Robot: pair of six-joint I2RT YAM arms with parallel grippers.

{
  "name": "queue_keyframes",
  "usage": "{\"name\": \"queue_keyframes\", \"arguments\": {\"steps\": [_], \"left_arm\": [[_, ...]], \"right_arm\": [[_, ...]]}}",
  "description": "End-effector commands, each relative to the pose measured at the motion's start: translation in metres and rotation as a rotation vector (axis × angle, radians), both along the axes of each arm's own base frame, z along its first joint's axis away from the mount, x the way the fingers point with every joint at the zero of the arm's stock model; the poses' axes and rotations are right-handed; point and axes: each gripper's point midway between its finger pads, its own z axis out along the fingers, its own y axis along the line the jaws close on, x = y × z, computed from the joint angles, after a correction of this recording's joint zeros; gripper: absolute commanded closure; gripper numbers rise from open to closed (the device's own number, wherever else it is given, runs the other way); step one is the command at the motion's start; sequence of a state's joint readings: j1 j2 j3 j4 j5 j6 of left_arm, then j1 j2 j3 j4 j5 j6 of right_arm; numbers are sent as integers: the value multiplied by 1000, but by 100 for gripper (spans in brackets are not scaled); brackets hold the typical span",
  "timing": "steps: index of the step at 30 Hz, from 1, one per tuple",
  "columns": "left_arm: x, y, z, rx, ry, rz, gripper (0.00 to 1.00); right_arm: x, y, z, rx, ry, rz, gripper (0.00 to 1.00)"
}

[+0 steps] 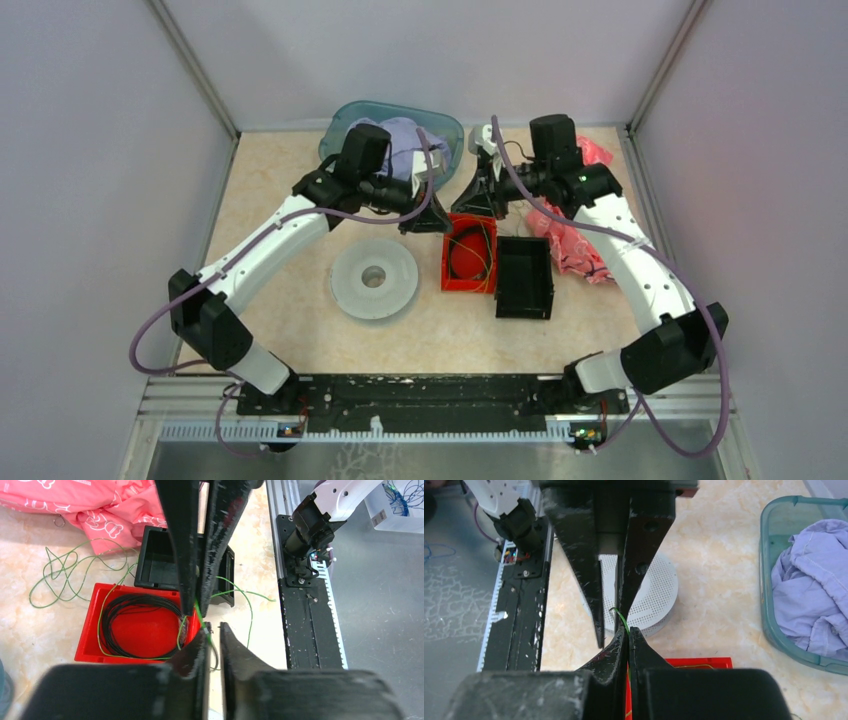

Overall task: Wrap the cables
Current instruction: Adjust the cable at the center of the board.

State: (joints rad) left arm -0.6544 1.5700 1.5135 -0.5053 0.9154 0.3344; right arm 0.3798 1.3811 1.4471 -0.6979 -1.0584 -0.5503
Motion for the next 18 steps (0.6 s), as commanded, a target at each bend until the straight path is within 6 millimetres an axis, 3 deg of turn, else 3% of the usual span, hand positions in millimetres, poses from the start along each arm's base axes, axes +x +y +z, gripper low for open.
{"name": "queue_keyframes", "arguments": {"steps": [1, 5, 10, 18], "left_arm": [[-7, 4, 19, -80, -69, -37, 72], [3, 13, 29, -141, -113, 4, 49], [15, 27, 39, -243, -128, 64, 27], [29, 30, 33, -323, -32, 124, 16]], "right_arm": [[-2, 8, 49, 105, -29, -30, 100], [-10, 9, 76, 154, 15, -26, 100], [-18, 10, 98, 202, 52, -21, 100], [-16, 9, 125, 260, 75, -72, 100]]}}
